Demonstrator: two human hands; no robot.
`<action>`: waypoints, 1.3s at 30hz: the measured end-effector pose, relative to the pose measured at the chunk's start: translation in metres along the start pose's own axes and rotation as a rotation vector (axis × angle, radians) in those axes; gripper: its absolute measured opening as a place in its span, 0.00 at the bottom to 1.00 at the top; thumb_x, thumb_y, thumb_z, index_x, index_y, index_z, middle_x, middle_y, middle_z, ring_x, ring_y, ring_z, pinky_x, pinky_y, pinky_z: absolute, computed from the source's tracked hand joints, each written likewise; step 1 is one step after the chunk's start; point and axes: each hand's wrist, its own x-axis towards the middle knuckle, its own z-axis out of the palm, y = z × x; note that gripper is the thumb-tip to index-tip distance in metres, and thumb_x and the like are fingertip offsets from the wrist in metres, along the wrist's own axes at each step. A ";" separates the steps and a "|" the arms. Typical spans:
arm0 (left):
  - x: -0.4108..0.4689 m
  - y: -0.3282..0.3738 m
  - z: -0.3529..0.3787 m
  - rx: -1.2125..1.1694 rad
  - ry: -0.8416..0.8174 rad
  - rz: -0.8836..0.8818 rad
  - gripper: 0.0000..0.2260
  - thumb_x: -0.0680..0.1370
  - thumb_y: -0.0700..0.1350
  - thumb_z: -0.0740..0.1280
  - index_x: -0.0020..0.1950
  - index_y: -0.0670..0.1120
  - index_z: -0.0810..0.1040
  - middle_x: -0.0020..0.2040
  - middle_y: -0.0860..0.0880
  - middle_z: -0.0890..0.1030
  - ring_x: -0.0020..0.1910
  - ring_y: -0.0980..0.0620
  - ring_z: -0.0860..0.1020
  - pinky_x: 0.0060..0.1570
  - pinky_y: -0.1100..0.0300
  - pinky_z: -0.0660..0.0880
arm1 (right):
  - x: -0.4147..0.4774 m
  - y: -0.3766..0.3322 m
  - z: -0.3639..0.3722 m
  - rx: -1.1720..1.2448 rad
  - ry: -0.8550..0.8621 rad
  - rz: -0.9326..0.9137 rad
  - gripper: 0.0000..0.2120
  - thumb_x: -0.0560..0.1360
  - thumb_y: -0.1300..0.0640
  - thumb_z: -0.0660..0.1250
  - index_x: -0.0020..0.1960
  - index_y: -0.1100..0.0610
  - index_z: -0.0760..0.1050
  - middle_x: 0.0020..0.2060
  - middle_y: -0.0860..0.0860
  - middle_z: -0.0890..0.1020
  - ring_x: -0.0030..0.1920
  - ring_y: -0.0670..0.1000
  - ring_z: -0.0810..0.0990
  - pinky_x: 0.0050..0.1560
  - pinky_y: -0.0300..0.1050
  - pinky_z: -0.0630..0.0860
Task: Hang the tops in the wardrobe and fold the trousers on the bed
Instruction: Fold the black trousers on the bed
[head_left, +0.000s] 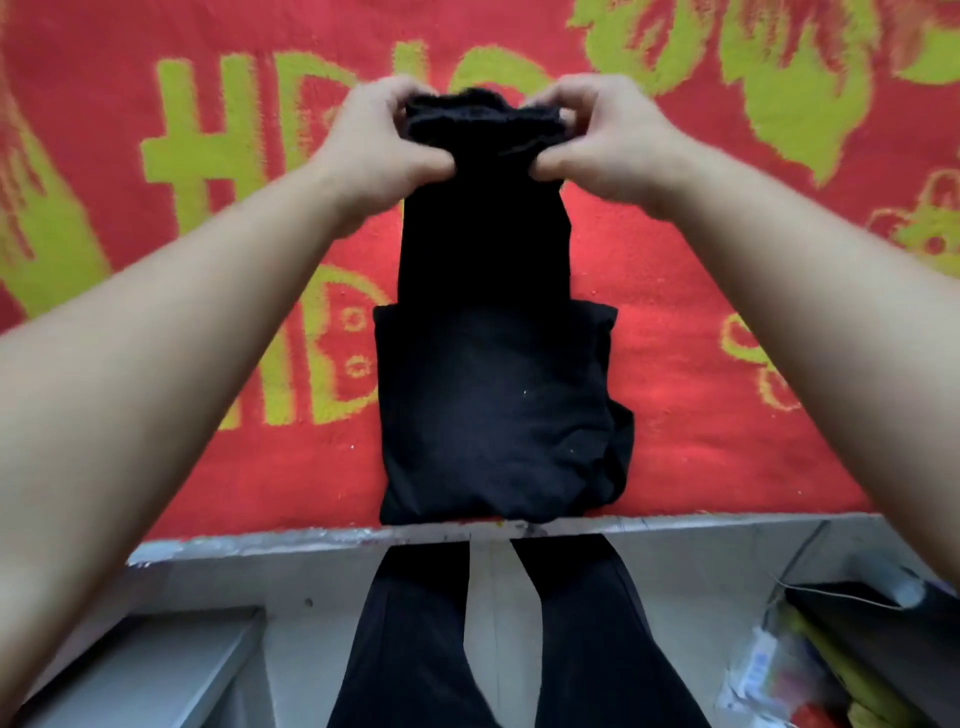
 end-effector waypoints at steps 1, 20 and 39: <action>-0.021 0.000 0.004 0.075 0.003 0.069 0.16 0.68 0.37 0.70 0.54 0.48 0.77 0.47 0.51 0.79 0.45 0.57 0.78 0.47 0.65 0.76 | -0.023 0.003 0.005 -0.099 0.036 -0.055 0.17 0.70 0.68 0.68 0.56 0.54 0.79 0.41 0.45 0.79 0.38 0.37 0.77 0.45 0.32 0.73; -0.175 -0.090 0.052 0.843 -0.557 0.340 0.19 0.77 0.58 0.62 0.62 0.50 0.78 0.56 0.51 0.81 0.60 0.47 0.74 0.56 0.49 0.73 | -0.150 0.079 0.071 -0.873 -0.635 -0.040 0.16 0.73 0.47 0.65 0.59 0.40 0.80 0.60 0.48 0.77 0.60 0.54 0.75 0.55 0.48 0.74; -0.229 -0.096 0.090 0.854 -0.112 0.546 0.12 0.68 0.47 0.69 0.48 0.43 0.80 0.42 0.46 0.77 0.40 0.43 0.73 0.39 0.49 0.68 | -0.211 0.100 0.100 -1.028 -0.155 -0.526 0.13 0.67 0.53 0.67 0.48 0.59 0.79 0.38 0.55 0.77 0.38 0.58 0.77 0.35 0.51 0.73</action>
